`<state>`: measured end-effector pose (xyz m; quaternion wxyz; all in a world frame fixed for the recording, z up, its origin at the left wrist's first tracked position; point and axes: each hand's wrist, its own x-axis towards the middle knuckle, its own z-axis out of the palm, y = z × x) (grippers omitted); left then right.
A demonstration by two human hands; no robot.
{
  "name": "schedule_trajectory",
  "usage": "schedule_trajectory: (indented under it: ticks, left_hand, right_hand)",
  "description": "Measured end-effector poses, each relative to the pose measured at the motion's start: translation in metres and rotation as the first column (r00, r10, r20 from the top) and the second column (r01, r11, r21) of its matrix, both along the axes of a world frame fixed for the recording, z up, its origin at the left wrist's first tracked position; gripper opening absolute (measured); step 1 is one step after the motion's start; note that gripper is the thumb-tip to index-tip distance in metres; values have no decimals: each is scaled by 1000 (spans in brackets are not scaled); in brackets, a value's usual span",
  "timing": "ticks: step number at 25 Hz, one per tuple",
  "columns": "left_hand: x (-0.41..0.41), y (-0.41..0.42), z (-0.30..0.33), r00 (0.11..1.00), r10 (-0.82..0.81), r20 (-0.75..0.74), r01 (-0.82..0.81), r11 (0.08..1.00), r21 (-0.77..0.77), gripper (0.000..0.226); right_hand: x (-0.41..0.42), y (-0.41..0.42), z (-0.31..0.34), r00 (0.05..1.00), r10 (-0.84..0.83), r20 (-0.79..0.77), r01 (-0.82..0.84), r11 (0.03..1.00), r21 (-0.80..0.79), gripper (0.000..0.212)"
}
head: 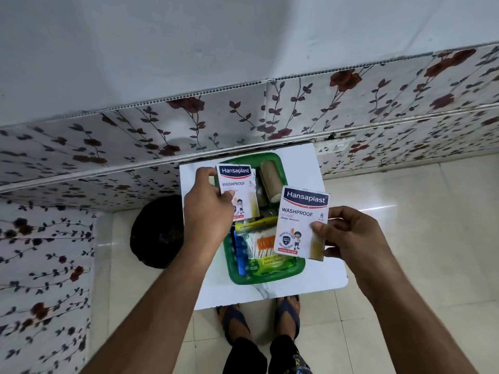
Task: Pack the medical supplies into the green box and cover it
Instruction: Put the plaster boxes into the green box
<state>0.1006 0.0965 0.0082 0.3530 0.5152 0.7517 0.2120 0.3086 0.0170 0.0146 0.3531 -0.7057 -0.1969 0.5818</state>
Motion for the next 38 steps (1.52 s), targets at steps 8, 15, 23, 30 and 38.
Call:
schedule_trajectory:
  ticks: [8,15,23,30,38]
  left_hand:
    - [-6,-8,3,824,-267,-500,344,937,66,38]
    - [-54,-29,-16,993,52,-102,-56,998,-39,14]
    - [-77,-48,-60,991,127,51,-118,980,-158,13]
    - [-57,-32,-79,973,98,210,-11,925,-379,17]
    - [-37,-23,-85,996,46,81,-7,907,-421,24]
  right_hand:
    - [-16,7,1,976,125,180,-124,992,-19,9]
    - [-65,11,-9,785,423,453,-424,900,-105,21]
    - [-62,0,1,554,331,764,-468,883,-43,26]
    - [-47,2,-36,456,547,701,-580,781,-232,17]
    - [-7,-8,-25,613,402,680,-491,868,-71,20]
